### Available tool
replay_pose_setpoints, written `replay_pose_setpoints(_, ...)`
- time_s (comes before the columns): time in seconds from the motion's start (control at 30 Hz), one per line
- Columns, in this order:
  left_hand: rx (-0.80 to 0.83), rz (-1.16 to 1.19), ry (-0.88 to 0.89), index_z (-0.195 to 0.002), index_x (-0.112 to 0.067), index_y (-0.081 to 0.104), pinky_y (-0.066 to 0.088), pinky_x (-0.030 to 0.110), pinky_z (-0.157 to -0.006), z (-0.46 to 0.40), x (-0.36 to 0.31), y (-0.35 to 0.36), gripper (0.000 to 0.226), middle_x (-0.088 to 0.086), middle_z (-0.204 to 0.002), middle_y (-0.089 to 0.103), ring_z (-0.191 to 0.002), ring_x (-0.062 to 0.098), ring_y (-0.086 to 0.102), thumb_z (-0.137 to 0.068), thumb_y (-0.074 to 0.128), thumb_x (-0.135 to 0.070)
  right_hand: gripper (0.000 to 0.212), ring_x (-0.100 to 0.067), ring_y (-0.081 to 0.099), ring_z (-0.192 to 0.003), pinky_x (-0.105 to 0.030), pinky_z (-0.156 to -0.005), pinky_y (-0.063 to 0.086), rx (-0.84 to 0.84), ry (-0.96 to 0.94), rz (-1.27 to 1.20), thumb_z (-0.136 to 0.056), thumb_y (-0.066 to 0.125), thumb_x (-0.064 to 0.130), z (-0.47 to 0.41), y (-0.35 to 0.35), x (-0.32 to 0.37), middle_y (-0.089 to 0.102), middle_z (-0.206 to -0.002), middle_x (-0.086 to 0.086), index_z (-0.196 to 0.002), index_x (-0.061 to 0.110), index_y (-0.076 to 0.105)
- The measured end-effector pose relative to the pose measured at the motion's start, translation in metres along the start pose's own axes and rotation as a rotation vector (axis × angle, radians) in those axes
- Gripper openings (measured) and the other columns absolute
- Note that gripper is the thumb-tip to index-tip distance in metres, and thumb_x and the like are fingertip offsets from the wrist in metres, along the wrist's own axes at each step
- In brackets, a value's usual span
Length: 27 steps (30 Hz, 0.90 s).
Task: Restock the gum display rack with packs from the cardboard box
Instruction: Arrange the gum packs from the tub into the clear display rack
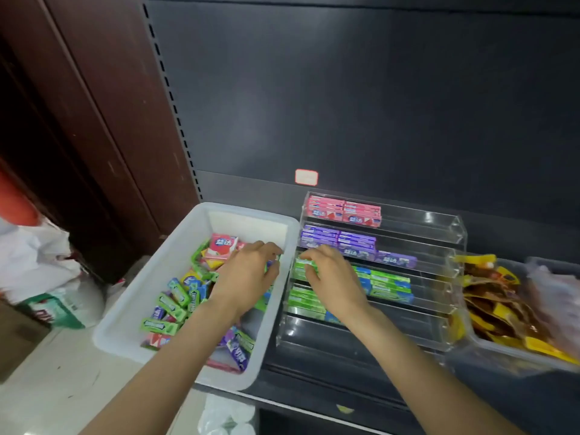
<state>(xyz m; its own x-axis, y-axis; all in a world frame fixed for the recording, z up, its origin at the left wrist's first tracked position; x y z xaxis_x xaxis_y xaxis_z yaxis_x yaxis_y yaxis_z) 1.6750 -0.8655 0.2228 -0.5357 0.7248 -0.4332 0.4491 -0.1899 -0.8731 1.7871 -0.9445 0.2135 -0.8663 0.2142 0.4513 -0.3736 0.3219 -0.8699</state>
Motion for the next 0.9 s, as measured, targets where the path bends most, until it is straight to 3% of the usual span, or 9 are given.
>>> replay_pose_setpoints(0.23,0.023,-0.060,-0.240,-0.116,-0.014,0.061,0.047,0.042,-0.088,0.045,0.159,-0.050,0.028,0.010,-0.110,0.060,-0.104,0.031,0.056,-0.088,0.057,-0.017,0.032,-0.021,0.049,-0.116,-0.038,-0.097,0.041,0.132,-0.029,-0.065,-0.095,0.046,0.017,-0.030,0.103,0.100,0.056,-0.122,-0.004,-0.126,0.016,0.055)
replay_pose_setpoints(0.4,0.205,-0.151,-0.257,-0.131,-0.015,0.047,0.040,0.042,-0.097,0.056,0.245,-0.062,0.043,0.009,-0.123,0.050,-0.117,0.033,0.047,-0.089,0.055,-0.022,0.032,-0.023,0.052,-0.114,-0.036,-0.094,0.044,0.228,0.066,-0.091,-0.094,0.050,0.016,-0.050,0.173,0.147,0.057,-0.122,-0.007,-0.126,0.013,0.057)
replay_pose_setpoints(0.5,0.340,-0.009,-0.207,-0.135,-0.018,0.045,0.035,0.027,-0.092,0.063,0.261,-0.057,0.044,0.005,-0.125,0.055,-0.116,0.027,0.050,-0.092,0.054,-0.024,0.034,-0.024,0.045,-0.122,-0.037,-0.100,0.040,0.281,0.125,-0.008,-0.095,0.051,0.024,-0.058,0.201,0.161,0.052,-0.130,-0.009,-0.127,0.012,0.056)
replay_pose_setpoints(0.6,0.361,0.146,-0.222,-0.138,-0.025,0.044,0.039,0.021,-0.084,0.066,0.264,-0.059,0.046,0.001,-0.127,0.059,-0.108,0.023,0.058,-0.093,0.054,-0.025,0.039,-0.024,0.042,-0.124,-0.039,-0.103,0.039,0.321,0.162,0.106,-0.092,0.058,0.030,-0.063,0.216,0.167,0.047,-0.132,-0.009,-0.126,0.013,0.057)
replay_pose_setpoints(0.77,0.353,0.342,-0.223,-0.133,-0.023,0.051,0.056,0.031,-0.079,0.064,0.271,-0.055,0.044,-0.003,-0.123,0.062,-0.098,0.018,0.064,-0.090,0.061,-0.023,0.034,-0.021,0.049,-0.111,-0.037,-0.094,0.046,0.287,0.195,0.238,-0.087,0.064,0.032,-0.065,0.217,0.169,0.050,-0.119,-0.006,-0.114,0.012,0.063)
replay_pose_setpoints(0.9,0.304,0.330,-0.186,-0.132,-0.017,0.051,0.050,0.030,-0.086,0.059,0.270,-0.058,0.047,0.004,-0.124,0.058,-0.109,0.021,0.057,-0.087,0.064,-0.017,0.022,-0.020,0.058,-0.097,-0.033,-0.079,0.048,0.196,0.314,0.115,-0.089,0.063,0.026,-0.065,0.203,0.163,0.056,-0.114,-0.003,-0.106,0.012,0.065)
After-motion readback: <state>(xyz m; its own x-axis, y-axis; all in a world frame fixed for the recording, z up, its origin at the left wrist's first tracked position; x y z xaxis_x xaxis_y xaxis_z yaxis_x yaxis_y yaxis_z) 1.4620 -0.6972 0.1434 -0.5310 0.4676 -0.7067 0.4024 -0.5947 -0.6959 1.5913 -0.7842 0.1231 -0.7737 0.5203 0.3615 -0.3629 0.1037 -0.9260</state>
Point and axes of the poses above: each hand's wrist, its own z-axis away from the middle knuckle, its own y-axis out of the palm, x = y × z, the point moved 8 cm from there along -z, towards the middle knuckle
